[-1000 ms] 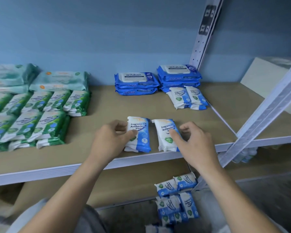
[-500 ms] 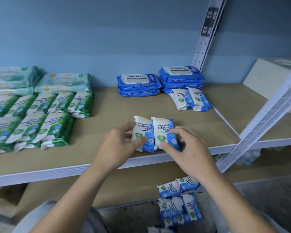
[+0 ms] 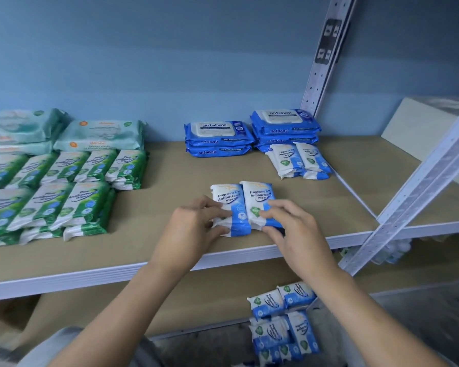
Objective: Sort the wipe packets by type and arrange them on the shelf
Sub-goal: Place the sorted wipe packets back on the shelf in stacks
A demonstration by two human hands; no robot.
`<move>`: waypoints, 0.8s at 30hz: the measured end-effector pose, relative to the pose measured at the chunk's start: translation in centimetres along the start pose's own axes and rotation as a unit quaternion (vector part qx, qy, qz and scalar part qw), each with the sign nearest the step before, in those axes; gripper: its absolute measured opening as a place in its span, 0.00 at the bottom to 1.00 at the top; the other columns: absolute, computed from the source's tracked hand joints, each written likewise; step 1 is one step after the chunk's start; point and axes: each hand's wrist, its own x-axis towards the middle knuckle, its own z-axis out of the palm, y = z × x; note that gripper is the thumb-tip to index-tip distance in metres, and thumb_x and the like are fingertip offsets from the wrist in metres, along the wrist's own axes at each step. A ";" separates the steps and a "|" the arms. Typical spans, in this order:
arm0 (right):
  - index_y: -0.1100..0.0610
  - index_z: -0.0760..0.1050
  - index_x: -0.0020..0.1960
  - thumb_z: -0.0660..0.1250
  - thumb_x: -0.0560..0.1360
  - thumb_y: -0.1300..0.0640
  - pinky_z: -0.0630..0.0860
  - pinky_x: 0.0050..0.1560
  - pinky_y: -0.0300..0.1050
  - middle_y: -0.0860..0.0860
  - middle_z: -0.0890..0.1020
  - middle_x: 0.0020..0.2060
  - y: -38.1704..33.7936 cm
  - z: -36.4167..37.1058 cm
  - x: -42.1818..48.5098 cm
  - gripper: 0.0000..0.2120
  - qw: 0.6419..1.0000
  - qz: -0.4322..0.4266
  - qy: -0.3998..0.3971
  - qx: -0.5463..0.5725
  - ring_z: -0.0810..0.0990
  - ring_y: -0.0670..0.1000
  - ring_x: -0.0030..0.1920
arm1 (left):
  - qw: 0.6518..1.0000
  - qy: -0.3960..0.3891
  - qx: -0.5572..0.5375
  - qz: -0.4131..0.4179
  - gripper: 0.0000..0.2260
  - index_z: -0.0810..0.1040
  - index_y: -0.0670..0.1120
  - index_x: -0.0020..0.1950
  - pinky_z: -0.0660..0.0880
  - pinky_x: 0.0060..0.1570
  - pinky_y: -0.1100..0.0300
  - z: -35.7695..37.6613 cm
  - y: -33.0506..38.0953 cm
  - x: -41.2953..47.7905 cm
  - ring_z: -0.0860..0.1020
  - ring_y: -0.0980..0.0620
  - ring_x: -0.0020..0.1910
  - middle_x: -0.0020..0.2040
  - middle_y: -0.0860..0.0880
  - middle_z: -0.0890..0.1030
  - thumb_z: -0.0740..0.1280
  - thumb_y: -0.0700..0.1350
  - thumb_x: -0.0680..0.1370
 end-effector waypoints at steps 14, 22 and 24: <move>0.53 0.83 0.48 0.80 0.65 0.61 0.71 0.54 0.51 0.48 0.85 0.51 5.7 1.6 8.7 0.13 0.984 -0.037 0.019 -0.173 0.81 0.57 0.53 | 0.999 0.032 0.026 0.021 0.13 0.84 0.48 0.55 0.80 0.50 0.49 4.8 -2.3 8.8 0.81 0.45 0.44 0.52 0.50 0.79 0.77 0.43 0.72; 0.56 0.80 0.48 0.75 0.71 0.60 0.66 0.54 0.51 0.50 0.84 0.49 7.4 2.7 13.1 0.08 0.979 -0.023 -0.007 -0.203 0.78 0.58 0.51 | 0.996 0.040 0.071 0.028 0.12 0.83 0.45 0.56 0.78 0.50 0.48 6.4 -3.5 13.6 0.79 0.43 0.47 0.52 0.46 0.79 0.75 0.42 0.73; 0.56 0.80 0.49 0.75 0.71 0.60 0.66 0.55 0.51 0.50 0.84 0.49 7.8 3.0 13.8 0.08 0.977 -0.020 -0.006 -0.213 0.78 0.57 0.51 | 0.996 0.041 0.080 0.026 0.12 0.83 0.45 0.56 0.77 0.51 0.48 6.6 -3.6 14.3 0.79 0.43 0.46 0.52 0.46 0.78 0.74 0.43 0.73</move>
